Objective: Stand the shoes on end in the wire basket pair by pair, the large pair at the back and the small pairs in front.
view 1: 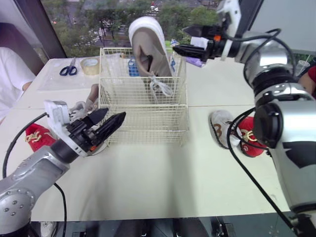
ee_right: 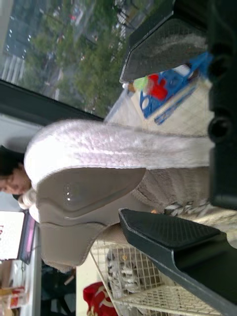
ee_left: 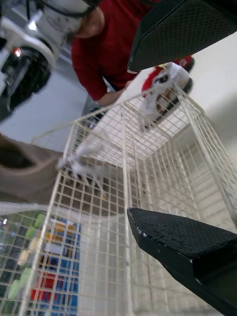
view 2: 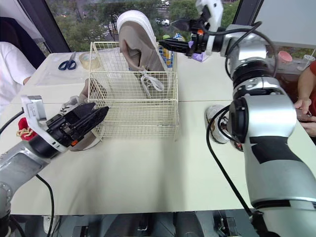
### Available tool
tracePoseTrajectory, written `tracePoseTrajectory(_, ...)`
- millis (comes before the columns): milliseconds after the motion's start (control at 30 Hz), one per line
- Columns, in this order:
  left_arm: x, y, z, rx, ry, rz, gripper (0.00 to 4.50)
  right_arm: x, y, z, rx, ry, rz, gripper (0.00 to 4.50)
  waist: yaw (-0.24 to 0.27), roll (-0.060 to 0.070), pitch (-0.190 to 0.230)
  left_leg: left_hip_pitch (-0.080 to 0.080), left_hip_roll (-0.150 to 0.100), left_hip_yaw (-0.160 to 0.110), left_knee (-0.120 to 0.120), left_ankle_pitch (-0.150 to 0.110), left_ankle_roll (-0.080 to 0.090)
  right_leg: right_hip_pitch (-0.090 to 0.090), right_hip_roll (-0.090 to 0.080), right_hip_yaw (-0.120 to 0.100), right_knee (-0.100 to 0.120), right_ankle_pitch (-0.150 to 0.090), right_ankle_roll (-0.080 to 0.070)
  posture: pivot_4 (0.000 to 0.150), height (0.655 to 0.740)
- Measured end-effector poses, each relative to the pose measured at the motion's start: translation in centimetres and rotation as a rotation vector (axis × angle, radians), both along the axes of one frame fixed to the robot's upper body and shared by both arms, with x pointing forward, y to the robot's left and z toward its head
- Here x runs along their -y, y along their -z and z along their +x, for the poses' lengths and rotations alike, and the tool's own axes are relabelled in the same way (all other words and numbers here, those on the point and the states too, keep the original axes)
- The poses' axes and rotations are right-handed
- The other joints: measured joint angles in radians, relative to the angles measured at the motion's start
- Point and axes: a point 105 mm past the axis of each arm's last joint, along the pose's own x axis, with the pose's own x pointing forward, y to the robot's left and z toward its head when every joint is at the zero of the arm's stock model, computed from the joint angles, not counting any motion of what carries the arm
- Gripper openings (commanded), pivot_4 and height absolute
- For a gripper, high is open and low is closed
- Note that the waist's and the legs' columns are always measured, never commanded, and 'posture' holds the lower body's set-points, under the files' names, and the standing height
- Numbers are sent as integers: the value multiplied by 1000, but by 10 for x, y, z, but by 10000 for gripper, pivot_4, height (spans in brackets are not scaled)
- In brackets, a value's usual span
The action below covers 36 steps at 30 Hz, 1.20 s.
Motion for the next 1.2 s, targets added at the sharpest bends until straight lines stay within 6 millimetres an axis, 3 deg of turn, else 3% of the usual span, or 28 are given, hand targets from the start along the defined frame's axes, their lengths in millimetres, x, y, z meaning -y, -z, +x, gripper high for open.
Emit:
tracePoseTrajectory(167,-50,-24,16,65,-187,83,45000,27,-18,-13,35,-13,49,44525,0,0,0,1,0,0,0,-1,1,-1,0,0,0,0,0,1500,7358)
tracePoseTrajectory(267,-85,-39,33,76,-335,204,45000,27,-25,-24,64,-84,36,44525,-2,1,0,1,0,0,-1,-1,2,-1,0,0,0,0,0,1500,7358)
tracePoseTrajectory(367,-107,-44,50,62,-416,315,45000,27,-20,-33,80,-139,-3,44525,-2,1,0,2,0,0,-2,-1,2,-1,0,0,0,0,0,1500,7358)
tracePoseTrajectory(500,-116,-43,76,43,-442,368,45000,16,9,-36,56,-134,-34,44525,4,0,-1,1,0,0,-2,0,0,-1,0,0,2,0,1,1500,7358)
tracePoseTrajectory(700,-124,-42,95,43,-421,432,45000,-46,61,-43,56,34,-48,44525,-4,0,-1,-1,0,1,-4,2,-3,-6,0,0,4,0,1,1500,7358)
tracePoseTrajectory(767,-118,-39,96,50,-378,430,45000,-69,63,-46,62,85,-1,44525,-4,0,-1,-1,0,1,-4,2,-3,-7,0,0,5,0,1,1500,7358)
tracePoseTrajectory(900,-121,-25,106,4,-394,475,45000,-95,45,-67,74,100,142,44525,6,-1,-1,-1,0,0,-3,2,-3,-6,0,-1,4,0,1,1500,7358)
tracePoseTrajectory(1000,-122,-19,120,-54,-394,497,45000,-102,44,-85,44,37,153,44525,16,-3,-3,-1,-1,-4,3,-1,2,-4,1,-2,3,0,1,1500,7358)
tracePoseTrajectory(1100,-113,-11,144,-194,-338,587,45000,-105,55,-109,-4,-83,64,44525,32,-5,-4,-1,-2,-4,7,-2,5,-1,1,-2,3,1,1,1500,7358)
tracePoseTrajectory(1200,-113,-8,163,-296,-338,648,45000,-96,65,-127,-32,-144,-41,44525,32,-6,-4,-1,-3,-4,7,0,9,-1,1,-3,2,1,2,1500,7358)
